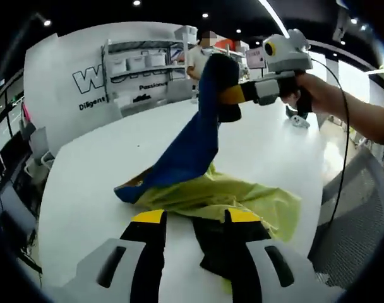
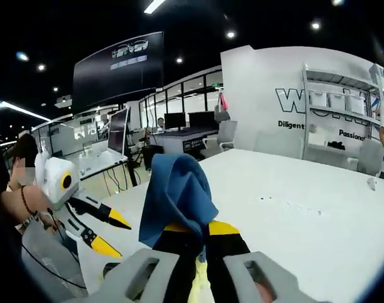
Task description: Fold the garment on the visible template until the final outline fits inside the template.
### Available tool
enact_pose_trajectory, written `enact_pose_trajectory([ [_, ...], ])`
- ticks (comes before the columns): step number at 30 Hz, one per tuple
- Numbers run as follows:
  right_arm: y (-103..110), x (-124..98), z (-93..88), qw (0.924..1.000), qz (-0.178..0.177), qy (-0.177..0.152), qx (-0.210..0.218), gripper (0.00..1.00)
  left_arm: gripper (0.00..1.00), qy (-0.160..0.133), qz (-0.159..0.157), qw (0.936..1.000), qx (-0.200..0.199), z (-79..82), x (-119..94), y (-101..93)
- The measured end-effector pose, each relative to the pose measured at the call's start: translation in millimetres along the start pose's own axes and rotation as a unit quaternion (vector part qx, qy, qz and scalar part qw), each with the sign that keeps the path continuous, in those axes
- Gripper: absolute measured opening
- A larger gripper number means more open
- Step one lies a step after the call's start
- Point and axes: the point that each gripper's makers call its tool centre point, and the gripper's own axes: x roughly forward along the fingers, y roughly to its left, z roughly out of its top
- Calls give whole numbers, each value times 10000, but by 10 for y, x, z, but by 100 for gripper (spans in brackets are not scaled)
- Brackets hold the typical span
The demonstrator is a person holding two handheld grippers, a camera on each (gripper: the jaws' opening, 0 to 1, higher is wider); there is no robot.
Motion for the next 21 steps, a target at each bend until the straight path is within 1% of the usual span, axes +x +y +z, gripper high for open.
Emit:
enact_pose_trajectory([
  [2, -7, 0, 4, 10000, -11, -14, 3, 0, 35, 211, -273, 9994, -7, -96, 64, -100],
  [3, -8, 1, 3, 10000, -10, -14, 9, 0, 35, 275, -325, 9991, 76, -123, 88, -119],
  [4, -10, 5, 1, 10000, -7, -12, 16, 0, 35, 286, -295, 9991, 132, -139, 133, -115],
  [5, -10, 8, -3, 10000, -5, -6, 12, 0, 34, 315, -303, 9990, 120, -156, 159, -117],
  [6, -12, 9, -3, 10000, -4, -6, 9, 0, 34, 404, -401, 9982, 167, -193, 192, -147],
  [8, -14, 8, 0, 10000, -9, -16, 16, 0, 32, 461, -491, 9975, 194, -230, 257, -177],
  [10, -22, 6, 4, 10000, -17, -40, 51, 0, 24, 631, -713, 9948, 350, -326, 330, -252],
  [11, -33, 4, 5, 10000, -25, -61, 74, 0, 22, 762, -709, 9938, 394, -384, 363, -260],
  [13, -71, -10, 4, 9998, -98, -82, 132, 0, 25, 906, -725, 9921, 485, -448, 398, -276],
  [15, -96, -32, -1, 9998, -144, -76, 70, 0, 24, 967, -836, 9909, 427, -483, 416, -314],
  [18, -102, -50, -11, 9998, -128, -101, 96, 0, 23, 1013, -838, 9904, 433, -508, 466, -303],
  [20, -117, -67, -21, 9997, -143, -122, 144, 0, 20, 1216, -853, 9877, 488, -575, 490, -291],
  [21, -123, -72, -24, 9997, -149, -132, 160, 0, 16, 1380, -856, 9856, 478, -624, 488, -284],
])
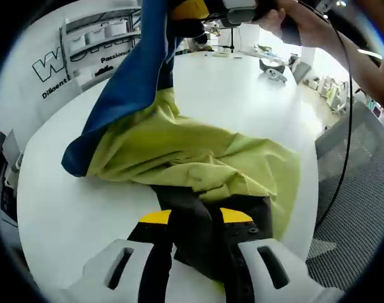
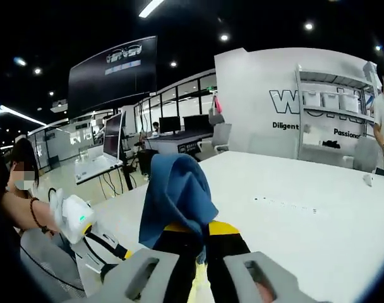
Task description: Fold the garment on the visible template until the final outline fits inside the template.
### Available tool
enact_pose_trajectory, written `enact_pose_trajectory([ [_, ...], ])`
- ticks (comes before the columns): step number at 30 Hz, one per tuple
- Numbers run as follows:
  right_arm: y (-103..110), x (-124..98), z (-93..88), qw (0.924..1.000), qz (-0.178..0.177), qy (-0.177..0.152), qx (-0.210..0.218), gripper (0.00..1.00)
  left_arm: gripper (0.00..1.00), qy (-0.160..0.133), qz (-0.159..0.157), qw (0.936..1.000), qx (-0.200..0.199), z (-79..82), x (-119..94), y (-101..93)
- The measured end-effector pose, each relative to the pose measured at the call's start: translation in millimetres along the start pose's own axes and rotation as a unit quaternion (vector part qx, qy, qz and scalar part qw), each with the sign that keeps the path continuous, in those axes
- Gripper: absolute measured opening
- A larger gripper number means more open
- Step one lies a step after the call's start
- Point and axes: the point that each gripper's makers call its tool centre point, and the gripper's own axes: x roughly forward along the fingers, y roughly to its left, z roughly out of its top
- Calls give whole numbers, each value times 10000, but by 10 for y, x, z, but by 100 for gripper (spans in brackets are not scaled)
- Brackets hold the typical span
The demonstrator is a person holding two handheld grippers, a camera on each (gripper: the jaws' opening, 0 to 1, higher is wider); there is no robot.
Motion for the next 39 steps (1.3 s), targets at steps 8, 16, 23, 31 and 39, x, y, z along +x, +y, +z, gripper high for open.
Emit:
enact_pose_trajectory([
  [8, -106, -86, -90, 9998, -104, -44, 138, 0, 0, -36, 190, 9994, -273, 25, 8, 148],
  [16, -288, -175, -228, 9990, -347, 22, 287, 0, 0, -345, 478, 9966, -577, 79, -194, 301],
  [23, -366, -246, -321, 9980, -470, 89, 412, 0, 0, -616, 770, 9916, -836, 79, -345, 466],
  [31, -509, -309, -380, 9961, -736, 133, 476, 0, 0, -926, 1059, 9826, -1209, 96, -541, 671],
  [39, -631, -408, -459, 9940, -957, 183, 503, 0, 0, -1178, 1382, 9705, -1583, 66, -700, 918],
])
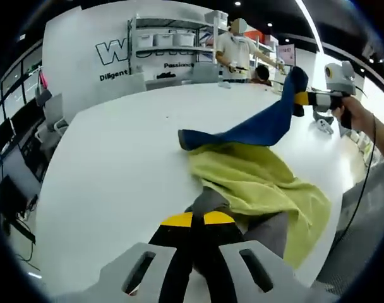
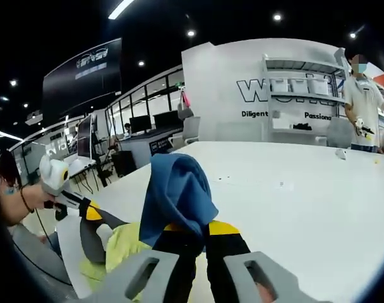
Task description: Fold the garment on the visible template until the final outline fits inside the template.
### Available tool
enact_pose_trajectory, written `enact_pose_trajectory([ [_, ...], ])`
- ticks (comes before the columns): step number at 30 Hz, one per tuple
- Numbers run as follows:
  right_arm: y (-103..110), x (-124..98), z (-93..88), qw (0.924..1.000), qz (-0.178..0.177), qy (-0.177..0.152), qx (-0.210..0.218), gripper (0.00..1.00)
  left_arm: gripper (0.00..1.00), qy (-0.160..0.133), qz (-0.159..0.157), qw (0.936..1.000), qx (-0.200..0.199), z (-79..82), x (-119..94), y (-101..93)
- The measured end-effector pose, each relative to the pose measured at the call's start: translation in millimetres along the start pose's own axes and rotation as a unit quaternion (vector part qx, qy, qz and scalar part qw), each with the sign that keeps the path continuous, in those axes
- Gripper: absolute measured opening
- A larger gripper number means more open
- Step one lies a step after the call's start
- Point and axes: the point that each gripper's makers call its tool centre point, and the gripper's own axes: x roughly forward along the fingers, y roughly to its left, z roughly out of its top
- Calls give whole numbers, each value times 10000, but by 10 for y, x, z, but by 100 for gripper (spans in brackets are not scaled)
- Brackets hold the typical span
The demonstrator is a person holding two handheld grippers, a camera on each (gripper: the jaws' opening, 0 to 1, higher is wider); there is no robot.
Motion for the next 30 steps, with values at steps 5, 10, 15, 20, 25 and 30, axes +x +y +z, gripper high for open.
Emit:
enact_pose_trajectory([
  [5, -131, -62, -47, 9998, -200, 17, 37, 0, 0, -119, 233, 9996, -143, 35, -32, 162],
  [10, -249, -142, -112, 9993, -369, 55, 74, 0, 0, -174, 433, 9985, -290, 40, -56, 328],
  [15, -387, -221, -199, 9982, -567, 108, 179, 0, 0, -241, 666, 9967, -388, 51, -90, 494],
  [20, -455, -265, -254, 9975, -665, 155, 195, 0, 0, -252, 821, 9954, -430, 41, -115, 606],
  [25, -571, -319, -326, 9959, -839, 222, 262, 0, 0, -252, 1000, 9936, -471, 25, -146, 753],
  [30, -623, -359, -374, 9949, -933, 273, 285, 0, 0, -295, 1136, 9918, -508, 40, -193, 867],
])
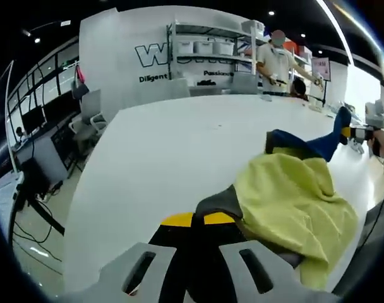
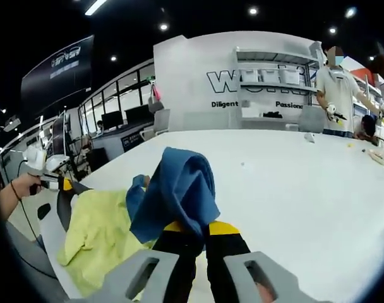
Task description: Fold the garment on the visible template until the final outline fits inside the template.
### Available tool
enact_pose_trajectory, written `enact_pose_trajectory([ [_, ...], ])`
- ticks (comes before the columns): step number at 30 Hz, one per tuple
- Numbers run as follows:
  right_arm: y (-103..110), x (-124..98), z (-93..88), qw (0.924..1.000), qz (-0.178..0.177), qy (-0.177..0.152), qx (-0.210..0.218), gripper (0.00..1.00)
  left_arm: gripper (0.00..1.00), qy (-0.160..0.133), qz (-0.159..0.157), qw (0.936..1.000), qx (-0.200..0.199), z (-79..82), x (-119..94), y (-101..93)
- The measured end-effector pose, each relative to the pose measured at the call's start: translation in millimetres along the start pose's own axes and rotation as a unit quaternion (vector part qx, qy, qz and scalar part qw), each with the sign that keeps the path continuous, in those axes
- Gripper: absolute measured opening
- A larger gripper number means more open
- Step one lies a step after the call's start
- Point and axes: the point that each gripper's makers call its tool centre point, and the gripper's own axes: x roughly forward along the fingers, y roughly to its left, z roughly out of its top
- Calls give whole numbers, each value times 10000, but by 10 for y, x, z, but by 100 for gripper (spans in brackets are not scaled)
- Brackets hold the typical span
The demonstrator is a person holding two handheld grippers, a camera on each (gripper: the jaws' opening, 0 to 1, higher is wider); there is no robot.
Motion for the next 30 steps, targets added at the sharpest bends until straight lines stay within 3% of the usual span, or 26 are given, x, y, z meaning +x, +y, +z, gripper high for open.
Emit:
enact_pose_trajectory([
  [12, -238, -76, -149, 9986, -450, 267, -49, 0, 0, 92, 223, 9997, -15, -114, -18, 156],
  [15, -292, -100, -143, 9985, -468, 184, 205, 0, 0, 112, 251, 9996, -33, -163, -39, 175],
  [19, -355, -124, -164, 9975, -615, 359, -27, 0, 0, 32, 355, 9992, 179, -130, -93, 181],
  [26, -421, -113, -212, 9960, -758, 481, 10, 0, 0, 75, 372, 9992, 91, -147, -29, 246],
  [30, -491, -85, -352, 9933, -899, 727, 39, 0, 0, 91, 440, 9987, 238, -136, 56, 279],
])
